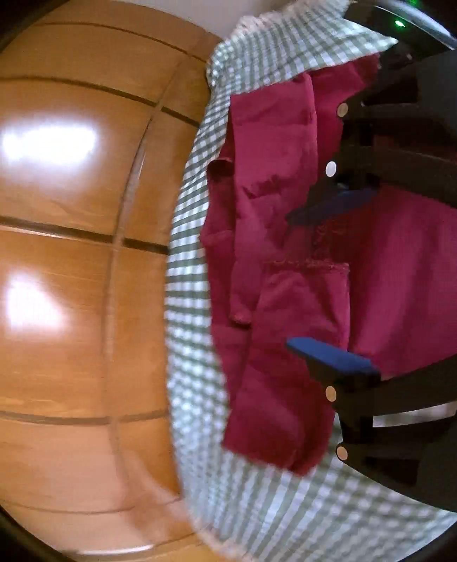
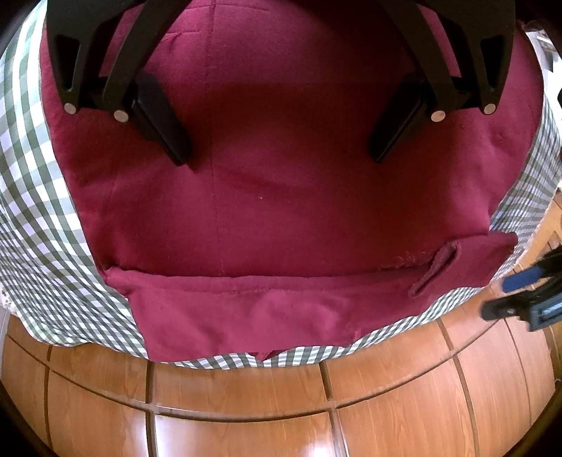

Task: Fold small clothes

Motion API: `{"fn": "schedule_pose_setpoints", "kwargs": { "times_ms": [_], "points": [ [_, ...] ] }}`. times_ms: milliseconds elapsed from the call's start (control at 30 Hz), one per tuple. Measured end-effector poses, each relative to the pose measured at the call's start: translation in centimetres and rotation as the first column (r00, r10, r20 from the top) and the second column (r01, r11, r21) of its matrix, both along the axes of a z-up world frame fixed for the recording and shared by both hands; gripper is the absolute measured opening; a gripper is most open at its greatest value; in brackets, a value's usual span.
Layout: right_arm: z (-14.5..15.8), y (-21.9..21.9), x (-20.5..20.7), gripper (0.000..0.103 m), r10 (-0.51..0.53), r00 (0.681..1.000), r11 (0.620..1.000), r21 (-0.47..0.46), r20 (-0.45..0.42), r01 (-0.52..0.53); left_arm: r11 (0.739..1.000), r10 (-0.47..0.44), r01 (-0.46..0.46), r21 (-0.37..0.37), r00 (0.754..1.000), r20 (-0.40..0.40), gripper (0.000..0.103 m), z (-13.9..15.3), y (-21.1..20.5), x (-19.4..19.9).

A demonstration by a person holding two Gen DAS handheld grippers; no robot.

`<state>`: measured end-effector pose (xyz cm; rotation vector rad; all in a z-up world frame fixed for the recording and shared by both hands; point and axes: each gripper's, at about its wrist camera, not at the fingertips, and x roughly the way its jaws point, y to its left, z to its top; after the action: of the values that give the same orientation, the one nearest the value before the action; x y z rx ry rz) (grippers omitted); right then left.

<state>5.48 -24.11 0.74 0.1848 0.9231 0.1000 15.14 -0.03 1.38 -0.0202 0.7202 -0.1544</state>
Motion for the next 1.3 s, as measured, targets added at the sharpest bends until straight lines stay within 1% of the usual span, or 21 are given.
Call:
{"fn": "schedule_pose_setpoints", "kwargs": {
  "times_ms": [33,100,233,467,567,833,900,933,967,1000,1033,1067,1100,1133,1200,1300],
  "points": [
    [0.0,0.0,0.0,0.101,0.000,1.000,1.000,0.001,0.001,0.000,0.999,0.006,-0.008,0.050,1.000,0.024,0.065,0.5,-0.4,-0.9],
    [0.0,0.0,-0.1,0.101,-0.001,1.000,1.000,0.004,0.003,0.001,0.994,0.009,-0.016,0.107,0.998,0.061,0.065,1.2,-0.7,-2.4],
    [0.1,0.1,-0.2,0.101,-0.003,1.000,1.000,-0.001,0.000,0.003,0.989,0.013,-0.026,0.145,0.996,0.093,0.065,2.1,-0.8,-4.4],
    [0.3,0.4,0.1,0.101,0.000,1.000,1.000,-0.023,-0.018,0.000,0.991,0.027,-0.037,0.132,0.997,0.078,0.065,1.8,0.5,-7.1],
    [0.2,0.4,0.1,0.101,-0.002,1.000,0.999,-0.033,-0.023,0.001,0.990,0.028,-0.038,0.136,0.997,0.072,0.065,1.4,0.9,-7.4],
    [0.3,0.6,0.3,0.101,-0.004,0.999,0.998,-0.056,-0.041,0.001,0.993,0.043,-0.047,0.109,0.998,0.040,0.065,0.1,2.2,-7.8],
    [0.5,0.6,0.4,0.101,-0.009,0.998,0.998,-0.058,-0.057,0.006,0.992,0.049,-0.053,0.111,0.998,0.035,0.065,-0.3,2.3,-7.8],
    [0.9,0.6,0.5,0.100,-0.007,0.998,0.999,-0.040,-0.063,0.004,0.992,0.052,-0.054,0.111,0.998,0.026,0.068,-0.6,2.6,-7.6],
    [1.2,0.6,0.7,0.096,0.002,0.998,1.000,-0.008,-0.063,-0.002,0.993,0.058,-0.059,0.103,0.998,0.011,0.072,-0.9,2.9,-7.5],
    [1.9,0.7,0.9,0.089,0.018,0.998,0.999,0.031,-0.059,-0.016,0.993,0.071,-0.071,0.092,0.997,0.001,0.075,-1.3,3.4,-7.4],
    [2.5,1.2,1.4,0.083,0.047,0.997,0.997,0.067,-0.057,-0.043,0.993,0.085,-0.084,0.088,0.996,-0.006,0.075,-1.7,3.9,-7.3],
    [2.9,1.5,1.7,0.079,0.063,0.997,0.995,0.084,-0.055,-0.058,0.992,0.094,-0.092,0.089,0.995,-0.013,0.075,-2.0,4.3,-7.3],
    [3.5,2.0,2.2,0.072,0.085,0.995,0.991,0.111,-0.049,-0.080,0.990,0.110,-0.107,0.093,0.994,-0.028,0.075,-2.6,4.9,-7.2],
    [4.0,2.7,2.9,0.069,0.113,0.993,0.984,0.141,-0.045,-0.106,0.988,0.127,-0.123,0.096,0.991,-0.039,0.075,-3.1,5.4,-7.2],
    [4.8,4.4,4.3,0.068,0.161,0.986,0.973,0.173,-0.031,-0.153,0.983,0.167,-0.160,0.089,0.983,-0.072,0.075,-4.1,6.7,-7.1],
    [5.8,7.9,6.3,0.069,0.233,0.973,0.957,0.180,-0.004,-0.228,0.973,0.227,-0.219,0.079,0.967,-0.115,0.075,-5.4,8.7,-7.2]
  ]
}}
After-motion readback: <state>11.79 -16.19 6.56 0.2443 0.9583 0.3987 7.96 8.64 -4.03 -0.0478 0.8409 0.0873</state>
